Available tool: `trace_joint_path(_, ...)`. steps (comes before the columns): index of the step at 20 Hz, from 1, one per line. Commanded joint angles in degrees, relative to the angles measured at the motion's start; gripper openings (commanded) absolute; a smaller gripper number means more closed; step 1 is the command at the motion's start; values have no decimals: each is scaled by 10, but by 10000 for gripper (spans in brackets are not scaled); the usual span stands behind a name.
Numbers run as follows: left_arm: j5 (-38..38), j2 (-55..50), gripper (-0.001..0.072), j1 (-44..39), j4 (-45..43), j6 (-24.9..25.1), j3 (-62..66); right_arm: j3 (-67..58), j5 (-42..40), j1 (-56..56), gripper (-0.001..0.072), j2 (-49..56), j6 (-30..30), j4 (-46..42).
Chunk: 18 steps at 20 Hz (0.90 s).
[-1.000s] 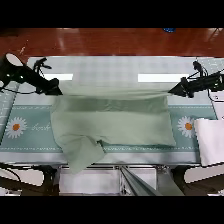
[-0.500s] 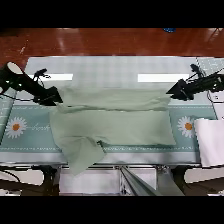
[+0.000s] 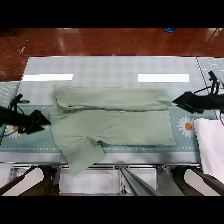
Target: Fold the shirts.
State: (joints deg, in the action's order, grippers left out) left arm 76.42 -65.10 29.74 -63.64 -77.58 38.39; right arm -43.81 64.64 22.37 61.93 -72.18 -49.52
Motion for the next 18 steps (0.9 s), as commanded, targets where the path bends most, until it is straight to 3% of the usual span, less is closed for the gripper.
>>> trace_joint_path(1, -6, 54, 507, 60, 11, -6, -122, 126, -45, -7, 410, -81, 32, 47)
trace_joint_path(13, -48, 47, 507, -77, 41, -41, -178, 144, -80, -6, 410, -87, 39, 104)
trace_joint_path(17, -41, 46, 502, -108, 93, -13, -178, 124, -64, 62, 410, -87, 14, 62)
trace_joint_path(18, -44, 46, 415, -116, 92, -13, -178, 122, -52, 92, 410, -87, 4, 38)
